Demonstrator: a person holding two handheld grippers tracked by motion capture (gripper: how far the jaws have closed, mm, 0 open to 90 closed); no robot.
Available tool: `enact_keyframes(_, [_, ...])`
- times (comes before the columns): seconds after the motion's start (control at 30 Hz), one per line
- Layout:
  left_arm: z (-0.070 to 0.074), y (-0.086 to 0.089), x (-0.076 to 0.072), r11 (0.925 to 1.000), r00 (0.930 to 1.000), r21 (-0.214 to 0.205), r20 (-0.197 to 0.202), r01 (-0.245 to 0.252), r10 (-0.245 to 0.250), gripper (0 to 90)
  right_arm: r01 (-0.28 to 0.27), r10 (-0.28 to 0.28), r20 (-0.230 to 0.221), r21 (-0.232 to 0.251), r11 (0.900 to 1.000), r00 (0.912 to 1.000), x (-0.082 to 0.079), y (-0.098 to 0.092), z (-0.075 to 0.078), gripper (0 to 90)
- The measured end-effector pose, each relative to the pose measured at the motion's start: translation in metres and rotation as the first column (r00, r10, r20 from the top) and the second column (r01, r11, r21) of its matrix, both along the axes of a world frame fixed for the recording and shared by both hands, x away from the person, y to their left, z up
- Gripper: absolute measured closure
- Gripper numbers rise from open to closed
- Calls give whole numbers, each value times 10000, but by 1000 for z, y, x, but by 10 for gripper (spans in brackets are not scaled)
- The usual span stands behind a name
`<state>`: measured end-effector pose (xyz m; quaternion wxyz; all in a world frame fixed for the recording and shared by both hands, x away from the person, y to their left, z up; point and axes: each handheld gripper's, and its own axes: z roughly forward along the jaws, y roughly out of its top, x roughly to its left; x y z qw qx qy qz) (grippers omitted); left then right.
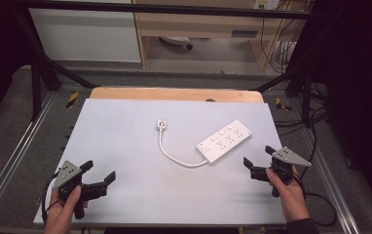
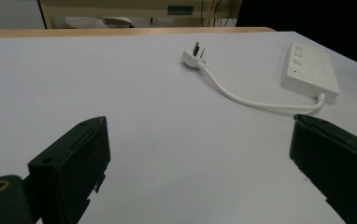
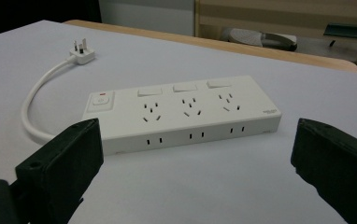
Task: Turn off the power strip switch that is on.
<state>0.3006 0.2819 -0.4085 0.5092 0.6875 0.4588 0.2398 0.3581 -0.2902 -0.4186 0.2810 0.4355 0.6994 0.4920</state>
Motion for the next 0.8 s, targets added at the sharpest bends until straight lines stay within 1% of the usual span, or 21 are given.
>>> enact_keyframes(0.07, [0, 0, 0, 10000, 10000, -1, 8, 3, -3, 52, 8, -7, -119, 88, 10000, 9999, -2, 1, -2, 29])
enact_keyframes(0.17, [0, 0, 0, 10000, 10000, 12, 27, 3, -3, 52, -63, 64, -159, 36, 10000, 9999, -4, 1, -6, 30])
enact_keyframes(0.5, [0, 0, 0, 10000, 10000, 10, 51, 5, -5, 52, -259, 255, -551, -58, 9996, 9982, -6, 4, -16, 31])
enact_keyframes(0.8, [0, 0, 0, 10000, 10000, 23, 60, 19, -19, 52, -578, 558, -937, -187, 9982, 9940, -5, 11, -24, 30])
